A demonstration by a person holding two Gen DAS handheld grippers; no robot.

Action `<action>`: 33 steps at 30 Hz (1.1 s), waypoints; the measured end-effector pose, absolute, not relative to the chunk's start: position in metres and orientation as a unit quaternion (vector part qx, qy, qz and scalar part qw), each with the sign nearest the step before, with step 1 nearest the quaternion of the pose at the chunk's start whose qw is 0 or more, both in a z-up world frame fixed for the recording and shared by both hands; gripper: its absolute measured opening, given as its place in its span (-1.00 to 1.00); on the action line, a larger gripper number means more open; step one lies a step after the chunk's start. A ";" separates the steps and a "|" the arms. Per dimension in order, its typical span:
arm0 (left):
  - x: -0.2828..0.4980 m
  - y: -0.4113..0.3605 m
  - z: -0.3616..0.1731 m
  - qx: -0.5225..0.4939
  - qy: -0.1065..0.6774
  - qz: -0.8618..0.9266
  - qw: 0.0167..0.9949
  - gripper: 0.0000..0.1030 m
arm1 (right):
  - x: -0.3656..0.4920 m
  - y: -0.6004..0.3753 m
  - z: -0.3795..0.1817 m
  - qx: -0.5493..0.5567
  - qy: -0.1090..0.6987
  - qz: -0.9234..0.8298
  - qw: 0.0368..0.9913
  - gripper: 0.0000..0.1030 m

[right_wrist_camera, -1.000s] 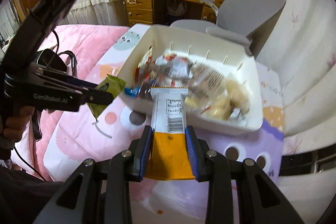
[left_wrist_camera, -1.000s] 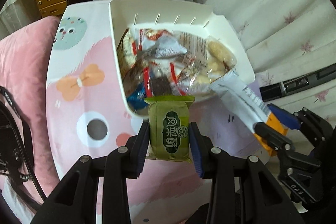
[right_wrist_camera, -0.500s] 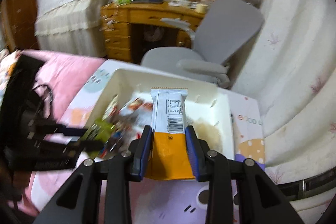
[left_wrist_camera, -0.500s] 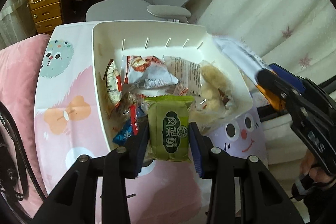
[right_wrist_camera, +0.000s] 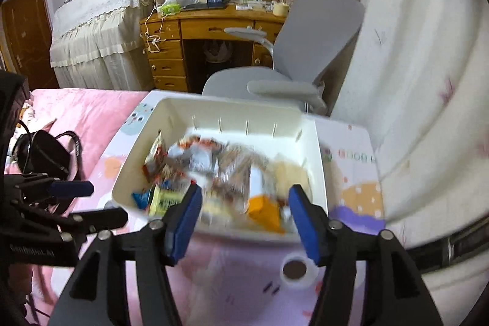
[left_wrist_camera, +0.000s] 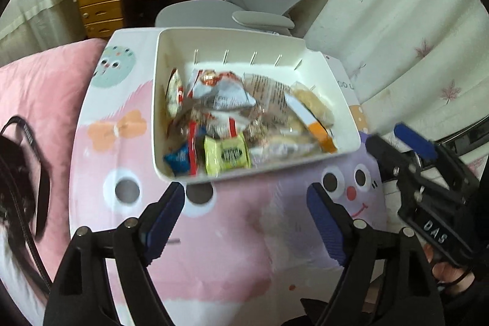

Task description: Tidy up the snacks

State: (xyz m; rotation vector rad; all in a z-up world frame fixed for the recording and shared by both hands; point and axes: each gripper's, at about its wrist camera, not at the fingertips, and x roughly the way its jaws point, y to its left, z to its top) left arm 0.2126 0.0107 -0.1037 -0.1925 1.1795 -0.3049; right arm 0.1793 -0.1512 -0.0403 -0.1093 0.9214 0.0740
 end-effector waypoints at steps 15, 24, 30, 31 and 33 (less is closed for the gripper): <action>0.068 -0.051 -0.127 -0.061 0.633 -0.103 0.765 0.65 | 0.035 -0.230 -0.095 0.076 0.573 0.016 0.816 0.65; 0.044 -0.050 -0.054 -0.033 0.563 -0.068 0.823 0.65 | 0.004 -0.245 -0.046 0.073 0.564 0.011 0.823 0.72; 0.037 -0.049 -0.010 -0.055 0.515 -0.073 0.852 0.65 | -0.011 -0.231 -0.004 0.073 0.550 0.045 0.831 0.78; 0.035 -0.050 -0.007 -0.048 0.508 -0.069 0.857 0.65 | -0.014 -0.228 0.003 0.072 0.545 0.052 0.834 0.79; 0.031 -0.053 -0.002 -0.038 0.498 -0.062 0.864 0.65 | -0.018 -0.224 0.011 0.069 0.534 0.057 0.841 0.79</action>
